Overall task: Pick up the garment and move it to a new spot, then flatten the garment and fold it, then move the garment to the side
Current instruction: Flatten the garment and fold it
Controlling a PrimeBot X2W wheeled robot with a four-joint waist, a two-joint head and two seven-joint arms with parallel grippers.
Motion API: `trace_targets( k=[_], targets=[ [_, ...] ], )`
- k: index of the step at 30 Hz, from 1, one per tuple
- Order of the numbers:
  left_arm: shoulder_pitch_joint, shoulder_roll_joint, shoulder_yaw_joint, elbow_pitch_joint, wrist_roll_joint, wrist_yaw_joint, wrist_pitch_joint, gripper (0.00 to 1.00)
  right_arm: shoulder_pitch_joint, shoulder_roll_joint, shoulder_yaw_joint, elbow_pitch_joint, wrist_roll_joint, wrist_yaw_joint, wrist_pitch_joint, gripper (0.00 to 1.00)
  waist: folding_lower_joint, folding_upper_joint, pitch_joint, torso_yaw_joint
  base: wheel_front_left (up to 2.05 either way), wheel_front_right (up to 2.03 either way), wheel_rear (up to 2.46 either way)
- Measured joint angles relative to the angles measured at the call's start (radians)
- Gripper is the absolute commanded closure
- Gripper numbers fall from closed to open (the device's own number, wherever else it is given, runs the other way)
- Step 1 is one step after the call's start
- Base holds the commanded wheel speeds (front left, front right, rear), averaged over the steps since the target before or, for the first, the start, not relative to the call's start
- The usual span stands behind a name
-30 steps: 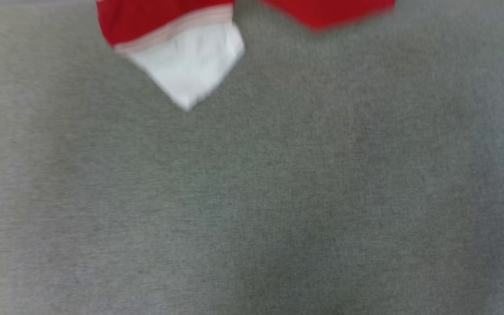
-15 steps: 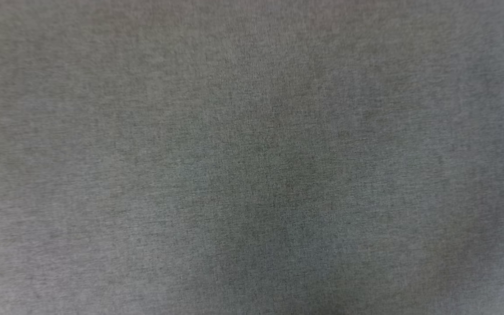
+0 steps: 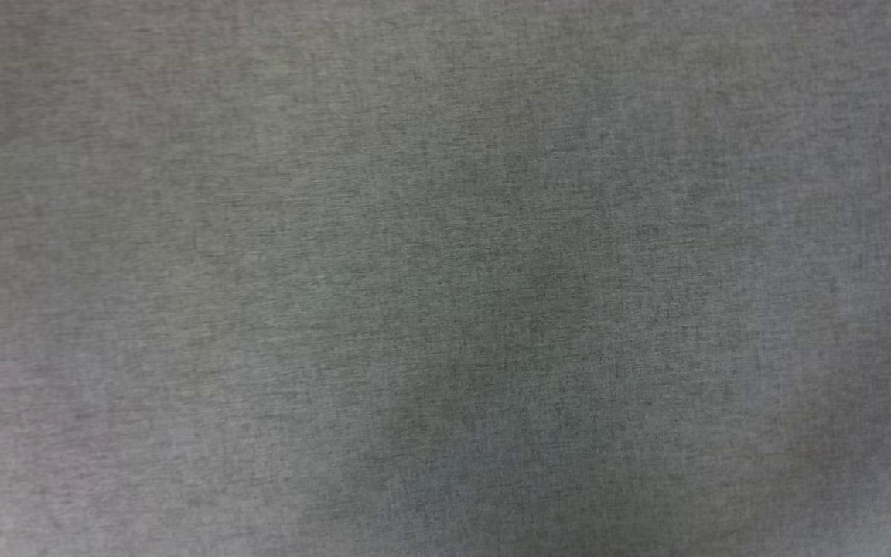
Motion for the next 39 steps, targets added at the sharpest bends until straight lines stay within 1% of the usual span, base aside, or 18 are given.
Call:
trace_targets(
  k=[6, 13, 17, 21, 24, 27, 31, 35, 39],
  targets=[
    [0.138, -0.032, 0.011, 0.026, -0.054, -0.027, -0.037, 1.00, 0.107, -0.026, 0.073, 0.011, 0.075, 0.000, -0.005, 1.00, -0.0001, 0.0000, -0.039, 0.024, 0.00, 0.00, 0.00],
    [0.386, -0.074, 0.017, 0.017, -0.116, -0.055, -0.074, 1.00, 0.311, -0.096, 0.144, -0.026, 0.173, 0.000, 0.000, 1.00, -0.0001, 0.0000, -0.132, 0.062, 0.00, 0.00, 0.00],
    [0.572, -0.069, 0.021, -0.007, -0.142, -0.064, -0.091, 1.00, 0.478, -0.131, 0.188, -0.064, 0.232, 0.000, 0.014, 1.00, -0.0002, 0.0000, -0.201, 0.076, 0.00, 0.00, 0.00],
    [0.791, -0.051, 0.017, -0.064, -0.158, -0.051, -0.093, 1.00, 0.645, -0.157, 0.207, -0.115, 0.282, 0.000, 0.022, 1.00, -0.0002, 0.0000, -0.278, 0.080, 0.00, 0.00, 0.00],
    [0.948, -0.037, 0.003, -0.131, -0.164, -0.030, -0.072, 1.00, 0.762, -0.187, 0.213, -0.158, 0.300, 0.000, 0.032, 1.00, -0.0002, 0.0000, -0.333, 0.080, 0.00, 0.00, 0.00],
    [1.100, -0.027, 0.006, -0.230, -0.187, 0.015, -0.052, 1.00, 0.881, -0.202, 0.205, -0.198, 0.312, 0.000, 0.041, 1.00, -0.0003, 0.0000, -0.386, 0.079, 0.00, 0.00, 0.00],
    [1.303, -0.009, 0.028, -0.386, -0.229, 0.093, -0.018, 1.00, 1.033, -0.225, 0.169, -0.247, 0.322, 0.001, 0.054, 1.00, -0.0003, 0.0000, -0.454, 0.078, 0.00, 0.00, 0.00],
    [1.500, -0.001, 0.050, -0.553, -0.262, 0.187, 0.002, 1.00, 1.189, -0.229, 0.115, -0.302, 0.315, 0.001, 0.063, 1.00, -0.0004, 0.0000, -0.511, 0.076, 0.00, 0.00, 0.00],
    [1.660, 0.014, 0.062, -0.691, -0.276, 0.267, 0.035, 1.00, 1.346, -0.226, 0.042, -0.369, 0.284, 0.001, 0.094, 1.00, -0.0005, 0.0000, -0.557, 0.079, 0.00, 0.00, 0.00]
  ],
)
